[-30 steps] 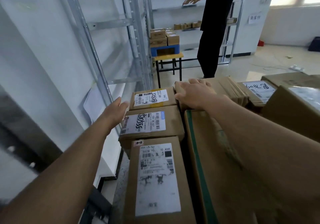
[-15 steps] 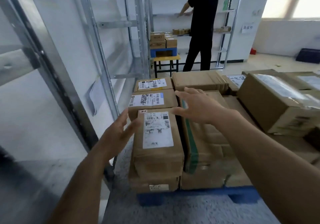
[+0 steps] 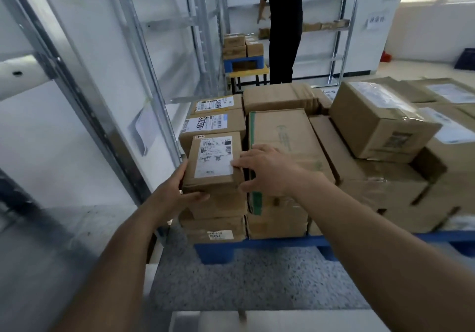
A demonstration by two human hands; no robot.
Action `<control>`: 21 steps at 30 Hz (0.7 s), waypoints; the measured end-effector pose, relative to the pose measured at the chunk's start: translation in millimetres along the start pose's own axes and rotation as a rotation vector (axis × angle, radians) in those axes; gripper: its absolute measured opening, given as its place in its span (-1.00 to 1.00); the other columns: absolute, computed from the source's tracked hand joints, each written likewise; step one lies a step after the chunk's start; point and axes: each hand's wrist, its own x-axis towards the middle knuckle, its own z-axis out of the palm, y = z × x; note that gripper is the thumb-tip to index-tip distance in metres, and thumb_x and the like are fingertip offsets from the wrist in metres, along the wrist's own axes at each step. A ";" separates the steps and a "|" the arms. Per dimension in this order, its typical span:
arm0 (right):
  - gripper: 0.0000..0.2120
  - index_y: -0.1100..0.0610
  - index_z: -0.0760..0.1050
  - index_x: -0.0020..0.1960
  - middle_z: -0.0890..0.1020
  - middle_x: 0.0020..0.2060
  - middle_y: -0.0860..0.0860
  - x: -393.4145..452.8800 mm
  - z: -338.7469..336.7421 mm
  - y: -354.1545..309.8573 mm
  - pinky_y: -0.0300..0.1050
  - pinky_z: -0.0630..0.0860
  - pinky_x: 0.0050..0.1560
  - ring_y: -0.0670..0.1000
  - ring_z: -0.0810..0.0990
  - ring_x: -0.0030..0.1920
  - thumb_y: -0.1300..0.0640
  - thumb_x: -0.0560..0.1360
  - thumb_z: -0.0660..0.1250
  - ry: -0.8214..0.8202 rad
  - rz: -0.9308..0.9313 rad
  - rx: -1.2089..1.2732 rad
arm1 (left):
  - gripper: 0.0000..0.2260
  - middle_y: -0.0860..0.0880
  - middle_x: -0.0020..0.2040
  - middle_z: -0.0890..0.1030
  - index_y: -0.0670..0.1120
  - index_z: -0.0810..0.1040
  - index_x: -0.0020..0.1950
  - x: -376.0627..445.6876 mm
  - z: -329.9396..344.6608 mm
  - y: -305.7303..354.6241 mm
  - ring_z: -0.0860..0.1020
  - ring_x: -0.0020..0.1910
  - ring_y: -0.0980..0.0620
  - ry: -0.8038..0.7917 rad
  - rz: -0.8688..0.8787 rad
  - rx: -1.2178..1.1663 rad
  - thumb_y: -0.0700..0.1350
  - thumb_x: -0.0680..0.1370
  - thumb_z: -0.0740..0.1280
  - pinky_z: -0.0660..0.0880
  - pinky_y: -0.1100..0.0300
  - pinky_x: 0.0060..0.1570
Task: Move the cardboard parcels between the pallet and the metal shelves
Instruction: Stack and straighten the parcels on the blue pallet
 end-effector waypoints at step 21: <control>-0.46 0.06 0.32 0.37 0.37 0.33 0.00 -36.3 -7.4 24.6 0.09 0.29 0.34 0.06 0.28 0.37 -0.01 0.44 0.37 0.025 0.018 -0.045 | -0.29 0.06 0.53 0.12 0.22 0.08 0.50 -21.1 34.1 39.7 0.08 0.50 0.01 0.353 0.197 0.371 0.20 0.44 0.37 0.17 -0.10 0.39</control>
